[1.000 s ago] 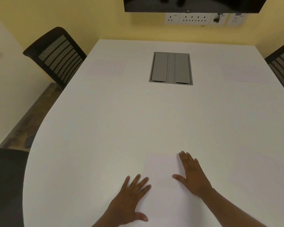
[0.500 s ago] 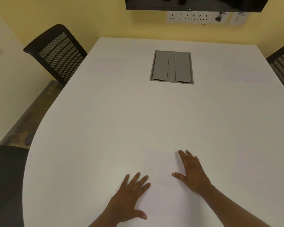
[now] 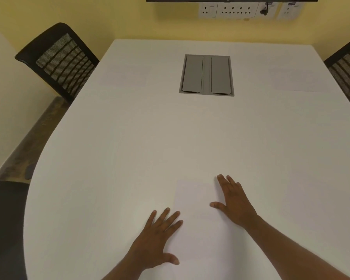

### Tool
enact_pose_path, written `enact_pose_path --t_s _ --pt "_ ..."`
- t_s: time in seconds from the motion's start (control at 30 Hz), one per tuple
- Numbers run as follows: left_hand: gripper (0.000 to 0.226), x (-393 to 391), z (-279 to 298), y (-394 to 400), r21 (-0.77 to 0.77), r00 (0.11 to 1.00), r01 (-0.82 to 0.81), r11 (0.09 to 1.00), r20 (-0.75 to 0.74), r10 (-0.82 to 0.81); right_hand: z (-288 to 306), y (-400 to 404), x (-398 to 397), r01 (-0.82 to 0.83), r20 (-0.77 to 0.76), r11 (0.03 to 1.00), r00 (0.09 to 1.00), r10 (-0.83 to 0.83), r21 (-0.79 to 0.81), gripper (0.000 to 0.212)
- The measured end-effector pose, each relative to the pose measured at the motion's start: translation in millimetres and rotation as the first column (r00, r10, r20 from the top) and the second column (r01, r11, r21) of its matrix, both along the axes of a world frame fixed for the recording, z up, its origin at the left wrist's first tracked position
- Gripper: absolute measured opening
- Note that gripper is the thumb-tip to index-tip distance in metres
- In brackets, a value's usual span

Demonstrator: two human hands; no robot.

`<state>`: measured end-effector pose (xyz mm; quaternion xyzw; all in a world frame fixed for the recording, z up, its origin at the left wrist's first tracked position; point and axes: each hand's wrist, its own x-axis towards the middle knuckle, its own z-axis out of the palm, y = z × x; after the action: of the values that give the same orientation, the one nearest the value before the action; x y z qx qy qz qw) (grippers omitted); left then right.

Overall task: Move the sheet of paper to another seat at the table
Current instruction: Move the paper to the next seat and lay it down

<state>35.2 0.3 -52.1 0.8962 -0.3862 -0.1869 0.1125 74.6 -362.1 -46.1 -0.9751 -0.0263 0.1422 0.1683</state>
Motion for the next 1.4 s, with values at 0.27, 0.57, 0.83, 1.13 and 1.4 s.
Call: enact_pose_path --t_s 0.27,0.57,0.83,1.13,1.4 --pt "0.114 3.4 0.8 -1.0 0.011 1.0 -0.006 1.0 -0.015 0.006 0.2 0.7 2.5 0.017 0.005 1.0 1.0 -0.018 0.026 0.121" --pt "0.114 5.0 1.9 -2.5 0.03 0.999 0.015 0.999 0.047 -0.017 11.7 -6.1 5.6 0.034 -0.008 0.999 0.999 -0.034 0.024 0.127" --pt "0.117 3.5 2.2 -1.9 0.08 1.0 0.008 0.997 0.029 -0.01 18.5 -3.9 4.2 0.012 -0.025 1.0 1.0 -0.012 0.004 0.105" --pt "0.119 1.6 3.8 -2.7 0.111 1.0 0.0 0.994 0.008 -0.001 13.3 -2.6 1.2 0.013 -0.038 1.0 0.999 -0.013 0.011 0.101" --pt "0.118 2.2 3.4 -3.6 0.094 1.0 -0.008 0.995 0.01 0.007 7.4 -1.6 -1.7 0.016 -0.036 1.0 0.999 -0.016 -0.002 0.097"
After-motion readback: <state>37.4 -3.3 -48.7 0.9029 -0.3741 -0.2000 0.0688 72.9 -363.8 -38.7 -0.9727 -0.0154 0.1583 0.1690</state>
